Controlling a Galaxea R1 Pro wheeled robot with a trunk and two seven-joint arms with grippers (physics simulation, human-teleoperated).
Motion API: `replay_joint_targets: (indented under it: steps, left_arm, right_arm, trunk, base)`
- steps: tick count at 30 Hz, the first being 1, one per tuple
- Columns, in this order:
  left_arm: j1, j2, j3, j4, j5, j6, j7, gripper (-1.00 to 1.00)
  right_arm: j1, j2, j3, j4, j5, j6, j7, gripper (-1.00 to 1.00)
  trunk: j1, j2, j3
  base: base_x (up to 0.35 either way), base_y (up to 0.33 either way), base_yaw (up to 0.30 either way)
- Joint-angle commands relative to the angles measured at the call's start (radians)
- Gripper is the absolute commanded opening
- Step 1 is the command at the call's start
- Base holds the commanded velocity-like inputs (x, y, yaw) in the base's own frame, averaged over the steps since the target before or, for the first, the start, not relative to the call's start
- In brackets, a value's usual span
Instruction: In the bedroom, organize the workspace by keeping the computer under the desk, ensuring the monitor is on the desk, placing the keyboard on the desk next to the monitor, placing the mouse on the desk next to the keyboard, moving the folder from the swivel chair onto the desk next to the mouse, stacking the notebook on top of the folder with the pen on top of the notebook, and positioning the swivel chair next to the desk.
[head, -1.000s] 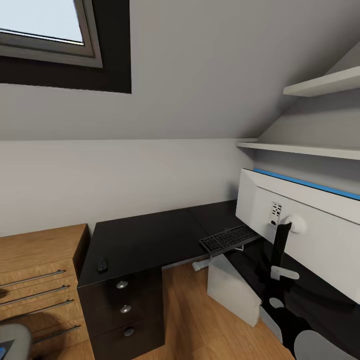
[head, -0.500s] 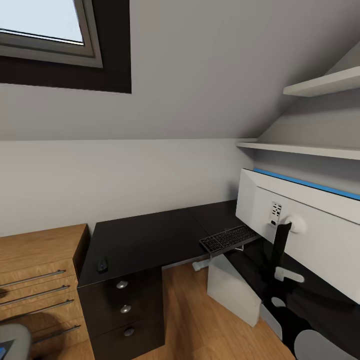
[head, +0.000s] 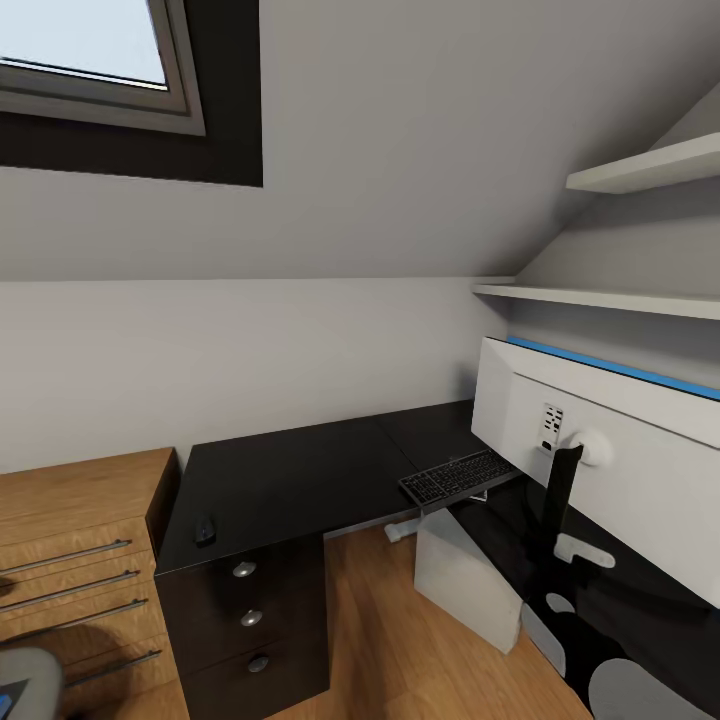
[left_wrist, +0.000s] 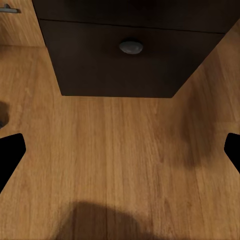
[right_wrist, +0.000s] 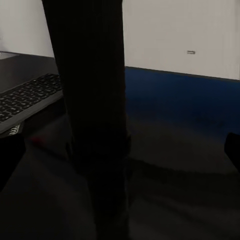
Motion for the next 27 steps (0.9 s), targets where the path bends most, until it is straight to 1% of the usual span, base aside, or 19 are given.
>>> replay_joint_targets:
  steps: [1,9,25,27]
  left_arm:
    - [-0.001,0.001,-0.009,-0.001,0.004,-0.003,0.008,1.00]
    - [-0.001,0.001,-0.009,0.000,0.004,-0.003,0.008,1.00]
    - [-0.001,0.001,-0.010,-0.001,0.004,-0.003,0.008,1.00]
    - [-0.001,0.000,-0.014,-0.001,0.003,-0.017,0.007,1.00]
  right_arm:
    - [-0.001,-0.001,0.009,0.000,-0.009,-0.015,-0.005,1.00]
    - [-0.001,0.000,0.009,0.000,-0.010,-0.045,-0.005,1.00]
    - [-0.001,0.003,0.013,-0.001,-0.005,-0.051,-0.006,1.00]
    - [-0.001,0.003,0.012,0.000,-0.001,-0.051,-0.006,1.00]
  trunk:
    - [0.000,-0.001,-0.001]
    - [0.000,-0.001,-0.001]
    - [0.000,-0.001,-0.001]
    - [0.000,-0.001,-0.001]
  base:
    - [0.000,0.000,0.000]
    - [0.000,0.000,0.000]
    - [0.000,0.000,0.000]
    - [0.063,0.000,0.000]
